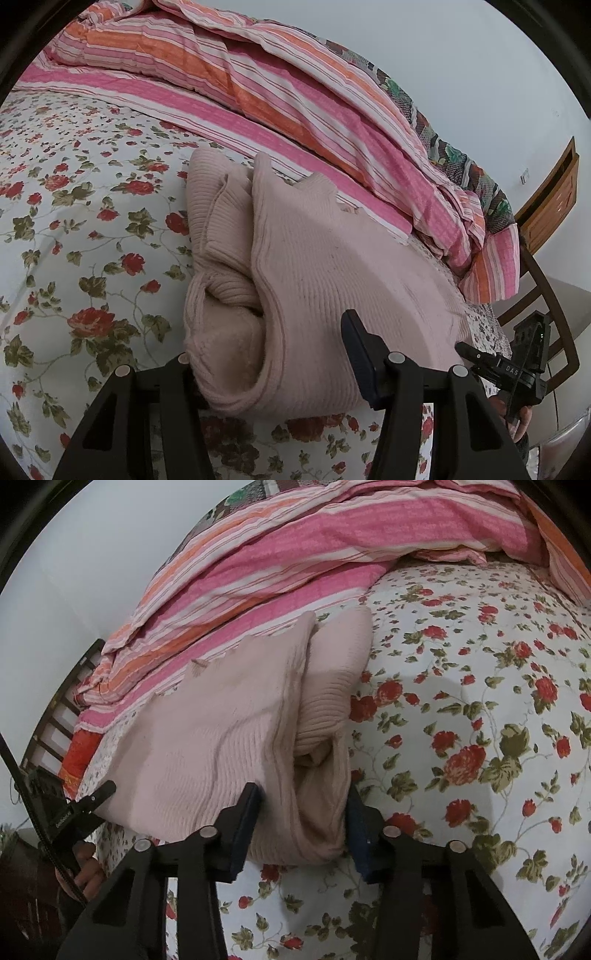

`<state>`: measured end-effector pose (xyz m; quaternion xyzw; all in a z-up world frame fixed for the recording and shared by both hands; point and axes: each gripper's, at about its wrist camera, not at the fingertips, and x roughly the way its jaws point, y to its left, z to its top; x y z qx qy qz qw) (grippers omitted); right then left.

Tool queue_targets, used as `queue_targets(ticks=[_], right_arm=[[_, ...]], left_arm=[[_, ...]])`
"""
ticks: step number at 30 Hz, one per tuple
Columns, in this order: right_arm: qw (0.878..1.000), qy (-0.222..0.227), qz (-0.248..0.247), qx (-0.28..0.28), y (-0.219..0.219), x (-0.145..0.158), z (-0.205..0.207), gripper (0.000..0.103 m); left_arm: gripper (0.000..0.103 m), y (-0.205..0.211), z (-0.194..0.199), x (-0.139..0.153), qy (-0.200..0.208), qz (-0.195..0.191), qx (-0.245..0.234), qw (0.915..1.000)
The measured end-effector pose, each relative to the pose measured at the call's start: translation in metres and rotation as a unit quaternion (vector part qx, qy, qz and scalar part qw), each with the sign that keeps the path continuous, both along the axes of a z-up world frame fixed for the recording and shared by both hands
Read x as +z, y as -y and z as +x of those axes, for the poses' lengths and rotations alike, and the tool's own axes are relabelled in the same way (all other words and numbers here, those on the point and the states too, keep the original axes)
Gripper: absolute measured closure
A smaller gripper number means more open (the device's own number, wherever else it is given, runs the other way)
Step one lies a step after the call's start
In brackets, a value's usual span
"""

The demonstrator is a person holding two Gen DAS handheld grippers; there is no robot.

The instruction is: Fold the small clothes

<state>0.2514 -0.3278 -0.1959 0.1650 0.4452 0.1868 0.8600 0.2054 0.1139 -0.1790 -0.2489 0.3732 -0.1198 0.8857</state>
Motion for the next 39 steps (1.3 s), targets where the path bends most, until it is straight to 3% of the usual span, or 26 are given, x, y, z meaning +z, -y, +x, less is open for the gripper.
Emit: queue_targets(ticks=[1,4,7,18,20,22,28,39], right_arm=[[1.0,0.003,0.0,-0.004,0.0,0.001,0.0,0.062],[1.0,0.012,0.007,-0.001,-0.003,0.004,-0.001,0.078],[1.0,0.025,0.002,-0.001,-0.008,0.008,-0.002,0.079],[1.0,0.007,0.019,-0.022,-0.007,-0.003,0.014,0.074],[1.0,0.01,0.019,-0.019,-0.008,-0.002,0.013,0.075],[1.0,0.013,0.019,-0.018,-0.008,-0.001,0.013,0.08],[0.999,0.014,0.039,-0.018,-0.003,-0.002,0.01,0.087],[0.997,-0.012,0.071,-0.019,0.004,0.001,0.012,0.093]], left_arm=[[0.05,0.001,0.001,0.0,0.0,0.001,0.001,1.0],[0.05,0.003,0.002,-0.001,0.002,0.002,0.001,1.0],[0.05,0.003,0.005,-0.001,0.002,-0.001,-0.001,1.0],[0.05,0.001,0.006,0.0,0.002,-0.005,-0.005,1.0],[0.054,0.001,0.006,0.0,0.0,-0.004,-0.003,1.0],[0.065,0.0,0.006,-0.001,-0.003,-0.003,0.002,1.0],[0.085,-0.008,0.005,-0.005,-0.005,-0.033,0.018,0.9993],[0.092,-0.01,-0.001,0.002,0.006,-0.032,0.026,0.9991]])
